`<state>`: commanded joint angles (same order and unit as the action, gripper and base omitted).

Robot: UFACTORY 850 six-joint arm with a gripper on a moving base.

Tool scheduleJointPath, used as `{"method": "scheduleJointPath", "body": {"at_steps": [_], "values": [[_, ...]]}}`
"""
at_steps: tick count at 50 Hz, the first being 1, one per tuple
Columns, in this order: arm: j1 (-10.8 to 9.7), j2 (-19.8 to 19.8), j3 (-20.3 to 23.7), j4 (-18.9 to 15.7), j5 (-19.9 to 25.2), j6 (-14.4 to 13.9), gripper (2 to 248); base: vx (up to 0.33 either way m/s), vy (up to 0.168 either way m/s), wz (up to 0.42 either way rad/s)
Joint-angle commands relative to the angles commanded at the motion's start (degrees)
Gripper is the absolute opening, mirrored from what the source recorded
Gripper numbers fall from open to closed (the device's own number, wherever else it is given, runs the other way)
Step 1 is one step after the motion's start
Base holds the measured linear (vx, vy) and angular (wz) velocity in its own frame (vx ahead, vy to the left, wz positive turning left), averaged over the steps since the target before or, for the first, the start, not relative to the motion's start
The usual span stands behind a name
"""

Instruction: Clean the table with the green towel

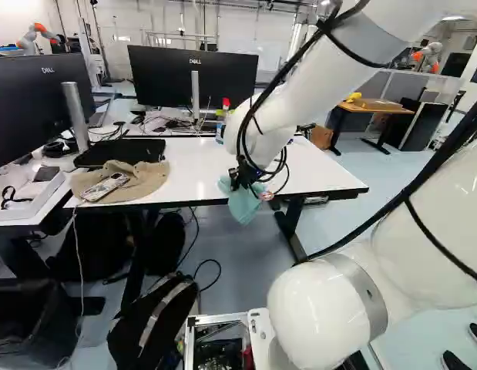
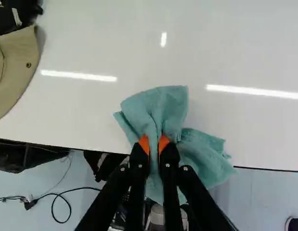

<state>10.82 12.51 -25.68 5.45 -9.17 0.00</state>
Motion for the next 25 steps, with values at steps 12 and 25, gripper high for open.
{"method": "scheduleJointPath", "body": {"at_steps": [12,25], "values": [[-3.24,-1.81,-1.60,0.00,0.00,0.00,41,0.000,0.000,0.000],[-4.36,-5.61,-5.08,0.00,0.00,0.00,41,0.000,0.000,0.000]]}}
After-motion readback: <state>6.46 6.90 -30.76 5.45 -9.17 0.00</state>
